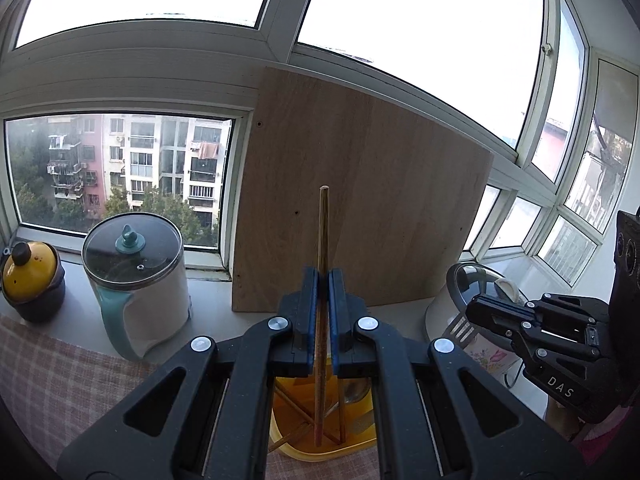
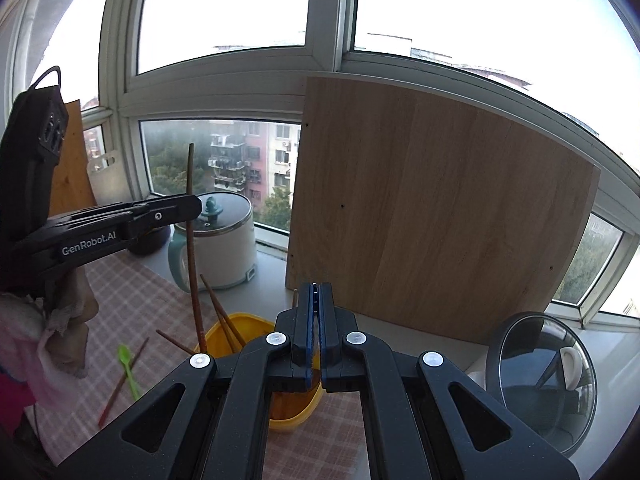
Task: Organize utensils
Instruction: 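Open both tools to drop the chopstick and fork into the yellow bin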
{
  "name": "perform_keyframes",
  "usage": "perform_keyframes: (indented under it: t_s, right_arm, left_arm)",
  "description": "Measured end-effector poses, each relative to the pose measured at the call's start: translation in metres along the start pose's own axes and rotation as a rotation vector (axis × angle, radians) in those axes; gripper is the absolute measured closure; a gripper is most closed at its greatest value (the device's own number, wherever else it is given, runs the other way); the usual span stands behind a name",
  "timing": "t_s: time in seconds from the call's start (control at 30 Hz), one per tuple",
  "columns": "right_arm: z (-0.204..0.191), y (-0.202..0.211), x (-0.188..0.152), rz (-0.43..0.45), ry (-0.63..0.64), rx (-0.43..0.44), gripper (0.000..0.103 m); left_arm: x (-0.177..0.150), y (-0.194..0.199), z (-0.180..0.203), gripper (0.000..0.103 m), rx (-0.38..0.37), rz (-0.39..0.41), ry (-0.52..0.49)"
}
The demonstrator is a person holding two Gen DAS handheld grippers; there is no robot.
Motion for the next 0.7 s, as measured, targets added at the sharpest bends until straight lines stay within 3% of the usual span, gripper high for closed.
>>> perform_keyframes:
  t_s: [0.63,0.67,0.7]
  right_arm:
    - [-0.008,-0.026,-0.029,-0.089,-0.039,0.025,0.101]
    - [-0.008,-0.025,-0.028,-0.092,-0.044,0.028,0.1]
    - [-0.008,-0.025,-0.028,-0.092,-0.049,0.026,0.097]
  left_arm:
    - [-0.036,0.001,0.004,0.1,-0.031,-0.103,-0.01]
    - [-0.037,0.001,0.004,0.099,-0.031,-0.11,-0.011]
    - [-0.037,0.002,0.004,0.089,-0.033,-0.114,-0.009]
Point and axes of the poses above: each gripper's, at about its wrist camera, not at the fingertips, and y roughly against the way its jaws point, z to its right, x to its top, the point moved 6 cm from there along -y, roughly the way its jaws point, and after that the axes turned 8 degrees about z, right-handed, at the moved point
